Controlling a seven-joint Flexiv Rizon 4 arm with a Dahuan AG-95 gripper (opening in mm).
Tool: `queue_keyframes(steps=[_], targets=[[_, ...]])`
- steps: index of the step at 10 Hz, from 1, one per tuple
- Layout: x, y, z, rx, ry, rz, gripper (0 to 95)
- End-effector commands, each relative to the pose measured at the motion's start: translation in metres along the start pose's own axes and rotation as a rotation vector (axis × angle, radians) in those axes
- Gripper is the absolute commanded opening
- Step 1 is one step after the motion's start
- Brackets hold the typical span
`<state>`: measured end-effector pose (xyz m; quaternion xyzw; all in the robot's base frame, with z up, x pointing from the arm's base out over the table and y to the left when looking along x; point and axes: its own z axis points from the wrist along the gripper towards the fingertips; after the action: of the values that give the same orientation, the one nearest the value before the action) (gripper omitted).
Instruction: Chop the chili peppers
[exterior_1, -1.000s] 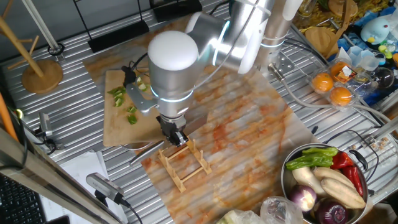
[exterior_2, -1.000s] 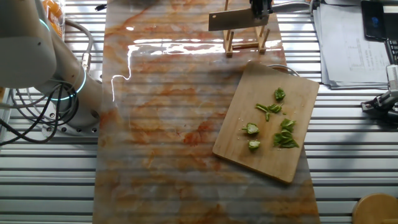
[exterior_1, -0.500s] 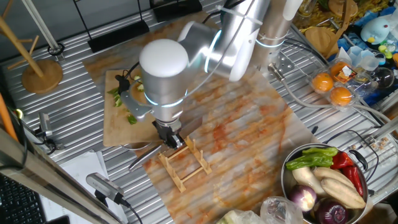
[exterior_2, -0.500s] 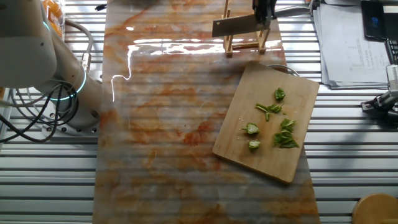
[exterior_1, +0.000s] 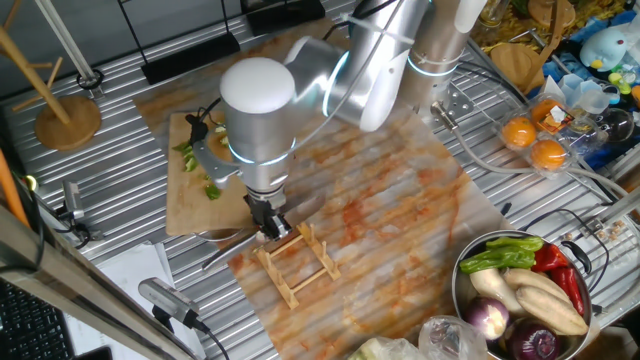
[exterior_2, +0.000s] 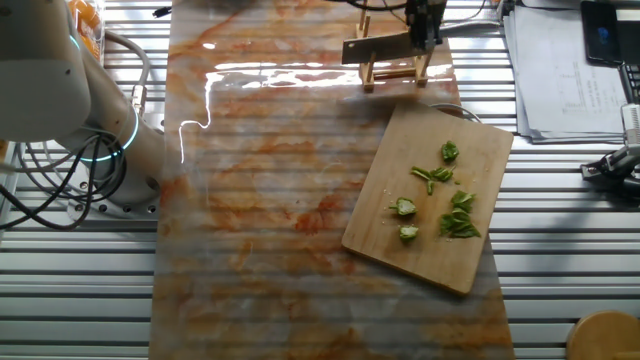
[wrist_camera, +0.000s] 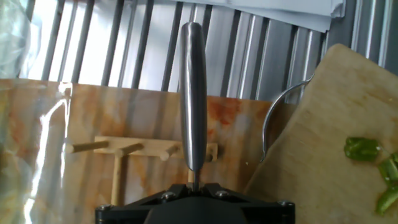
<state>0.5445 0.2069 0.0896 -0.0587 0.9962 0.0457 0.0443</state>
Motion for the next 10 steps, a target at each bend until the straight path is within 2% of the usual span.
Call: queue_keyframes(steps=[1, 4, 7, 10], targets=[[0.0, 0.002, 0.002, -0.032, -0.004, 0.009, 0.0], [0.0, 0.008, 0.005, -0.03, 0.011, 0.016, 0.0], [-0.001, 0.006, 0.011, -0.033, 0.043, 0.029, 0.0], [0.0, 0.006, 0.013, -0.032, 0.058, 0.037, 0.0]])
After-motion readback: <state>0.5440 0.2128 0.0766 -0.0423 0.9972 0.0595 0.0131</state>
